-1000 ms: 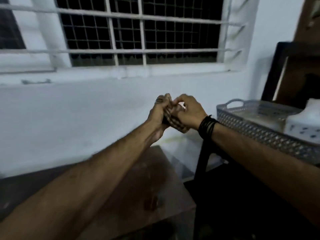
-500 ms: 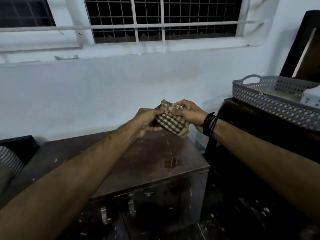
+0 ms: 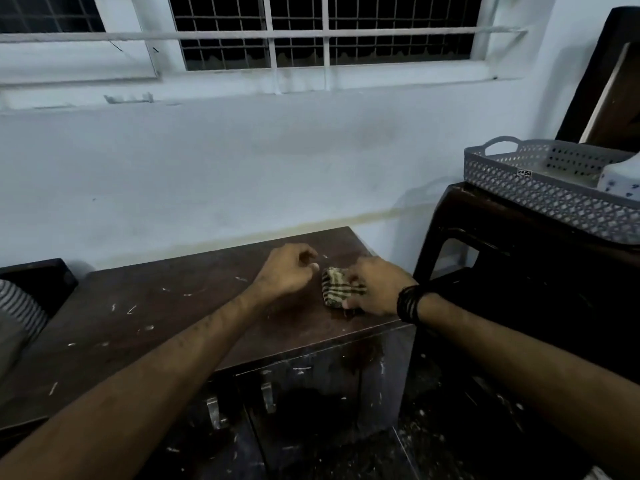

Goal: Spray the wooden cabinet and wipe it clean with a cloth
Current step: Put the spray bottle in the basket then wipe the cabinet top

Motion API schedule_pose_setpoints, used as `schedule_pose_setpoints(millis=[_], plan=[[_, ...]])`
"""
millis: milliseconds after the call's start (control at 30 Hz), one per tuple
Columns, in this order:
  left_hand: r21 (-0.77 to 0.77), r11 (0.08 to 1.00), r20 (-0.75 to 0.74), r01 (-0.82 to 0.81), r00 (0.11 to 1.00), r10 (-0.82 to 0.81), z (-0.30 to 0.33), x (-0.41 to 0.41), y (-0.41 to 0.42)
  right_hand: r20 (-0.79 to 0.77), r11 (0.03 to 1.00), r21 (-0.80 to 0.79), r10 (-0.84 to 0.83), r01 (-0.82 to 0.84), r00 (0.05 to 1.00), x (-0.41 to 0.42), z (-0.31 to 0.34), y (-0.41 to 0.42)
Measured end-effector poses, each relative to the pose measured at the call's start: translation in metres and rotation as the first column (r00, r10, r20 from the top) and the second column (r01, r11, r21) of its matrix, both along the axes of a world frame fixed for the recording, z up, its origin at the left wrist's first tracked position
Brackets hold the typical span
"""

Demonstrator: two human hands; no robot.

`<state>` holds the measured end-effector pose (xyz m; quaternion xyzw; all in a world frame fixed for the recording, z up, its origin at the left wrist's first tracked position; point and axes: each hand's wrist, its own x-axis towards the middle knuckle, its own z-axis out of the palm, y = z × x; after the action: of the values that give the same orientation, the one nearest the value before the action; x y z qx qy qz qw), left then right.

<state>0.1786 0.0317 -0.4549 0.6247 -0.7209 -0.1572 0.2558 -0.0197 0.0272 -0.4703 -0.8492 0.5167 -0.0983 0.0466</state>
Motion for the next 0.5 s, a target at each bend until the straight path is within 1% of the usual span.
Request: schedule_pose_setpoints(millis=[67,133,167,233,300,367,433,500], plan=[[-0.020,0.999,-0.014,0.045,0.999,-0.045,-0.003,-0.005,-0.001,0.177,0.995,-0.081,0.063,-0.050,0.982,-0.004,-0.005,0.007],[-0.027,0.996,-0.026,0.082,0.996,-0.083,-0.006,-0.010,-0.002,0.204,0.956,-0.256,0.201,-0.146,0.958,-0.011,-0.008,0.015],[-0.025,0.994,-0.016,0.107,0.994,-0.108,-0.008,-0.013,-0.002,0.215,0.929,-0.319,0.262,-0.186,0.941,-0.014,-0.011,0.021],[0.022,0.985,0.030,0.169,0.985,-0.170,-0.010,-0.017,-0.001,0.255,0.900,-0.354,0.356,-0.256,0.899,-0.020,-0.019,0.039],[0.094,0.971,0.055,0.218,0.973,-0.224,-0.015,-0.019,0.001,0.306,0.892,-0.356,0.393,-0.278,0.867,-0.028,-0.027,0.058],[0.108,0.964,0.084,0.241,0.964,-0.250,-0.021,-0.019,0.001,0.368,0.893,-0.402,0.362,-0.204,0.857,-0.031,-0.031,0.069],[0.065,0.967,0.150,0.245,0.956,-0.252,-0.028,-0.019,0.000,0.441,0.886,-0.462,0.258,-0.029,0.860,-0.028,-0.031,0.065],[0.025,0.970,0.232,0.241,0.943,-0.240,-0.034,-0.020,0.002,0.480,0.907,-0.410,0.127,0.094,0.868,-0.022,-0.026,0.052]])
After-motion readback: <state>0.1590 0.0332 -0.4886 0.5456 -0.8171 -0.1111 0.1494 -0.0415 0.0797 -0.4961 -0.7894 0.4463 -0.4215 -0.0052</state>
